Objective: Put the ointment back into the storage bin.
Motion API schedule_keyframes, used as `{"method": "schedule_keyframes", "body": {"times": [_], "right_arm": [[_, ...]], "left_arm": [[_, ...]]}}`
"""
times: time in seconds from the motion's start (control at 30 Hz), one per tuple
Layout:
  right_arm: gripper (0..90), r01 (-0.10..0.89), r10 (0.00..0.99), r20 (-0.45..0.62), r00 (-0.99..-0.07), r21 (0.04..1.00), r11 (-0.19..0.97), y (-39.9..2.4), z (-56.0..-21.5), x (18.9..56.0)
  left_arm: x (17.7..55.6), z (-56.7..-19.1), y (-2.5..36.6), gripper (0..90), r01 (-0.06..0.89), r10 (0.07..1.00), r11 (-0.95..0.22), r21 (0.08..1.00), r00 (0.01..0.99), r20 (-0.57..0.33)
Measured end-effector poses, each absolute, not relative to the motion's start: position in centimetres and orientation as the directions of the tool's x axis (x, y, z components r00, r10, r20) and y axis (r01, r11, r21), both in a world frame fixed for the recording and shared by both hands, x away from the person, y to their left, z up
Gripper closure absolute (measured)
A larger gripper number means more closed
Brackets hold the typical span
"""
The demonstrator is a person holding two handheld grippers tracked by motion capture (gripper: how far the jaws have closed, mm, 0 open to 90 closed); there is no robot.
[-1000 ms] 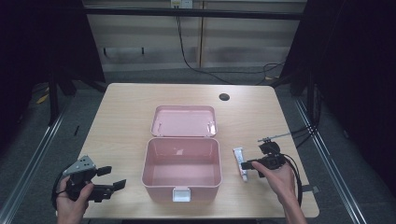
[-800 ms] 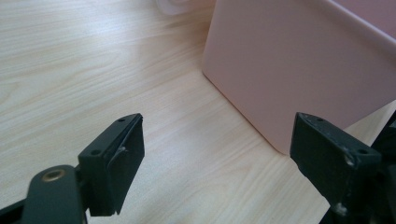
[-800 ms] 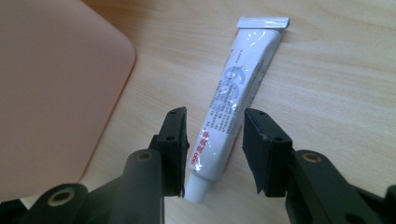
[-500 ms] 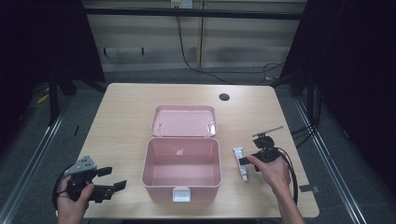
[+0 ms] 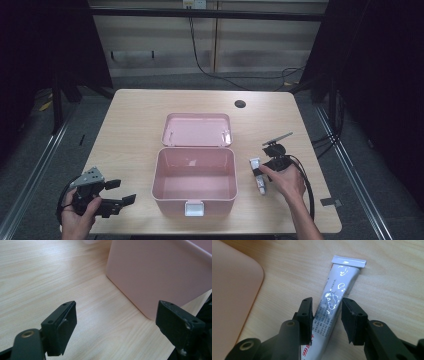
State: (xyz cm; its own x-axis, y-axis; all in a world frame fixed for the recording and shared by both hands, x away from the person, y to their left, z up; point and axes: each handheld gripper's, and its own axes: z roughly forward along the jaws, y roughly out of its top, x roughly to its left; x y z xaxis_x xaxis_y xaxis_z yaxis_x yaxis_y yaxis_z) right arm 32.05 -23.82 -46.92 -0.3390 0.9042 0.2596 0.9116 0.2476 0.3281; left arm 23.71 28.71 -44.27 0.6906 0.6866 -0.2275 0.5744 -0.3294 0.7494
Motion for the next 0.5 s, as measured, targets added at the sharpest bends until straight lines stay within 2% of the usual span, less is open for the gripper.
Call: {"method": "schedule_keyframes", "body": {"times": [0.17, 0.37, 0.5], "right_arm": [[67.0, 0.909, 0.906, 0.229, -0.356, 0.311, 0.279, -23.3, -47.3, 32.0], [68.2, 0.903, 0.904, 0.210, -0.373, 0.305, 0.302, -23.1, -47.3, 32.1], [68.5, 0.894, 0.902, 0.145, -0.406, 0.267, 0.359, -22.1, -47.0, 32.3]], "left_arm": [[23.7, -44.2, 28.8, 17.2, 0.574, 0.685, -0.326, 0.751, 0.691, -0.231], [23.6, -44.2, 28.8, 17.1, 0.574, 0.685, -0.327, 0.751, 0.691, -0.231], [23.6, -44.2, 28.8, 17.1, 0.574, 0.685, -0.327, 0.751, 0.691, -0.231]]}}
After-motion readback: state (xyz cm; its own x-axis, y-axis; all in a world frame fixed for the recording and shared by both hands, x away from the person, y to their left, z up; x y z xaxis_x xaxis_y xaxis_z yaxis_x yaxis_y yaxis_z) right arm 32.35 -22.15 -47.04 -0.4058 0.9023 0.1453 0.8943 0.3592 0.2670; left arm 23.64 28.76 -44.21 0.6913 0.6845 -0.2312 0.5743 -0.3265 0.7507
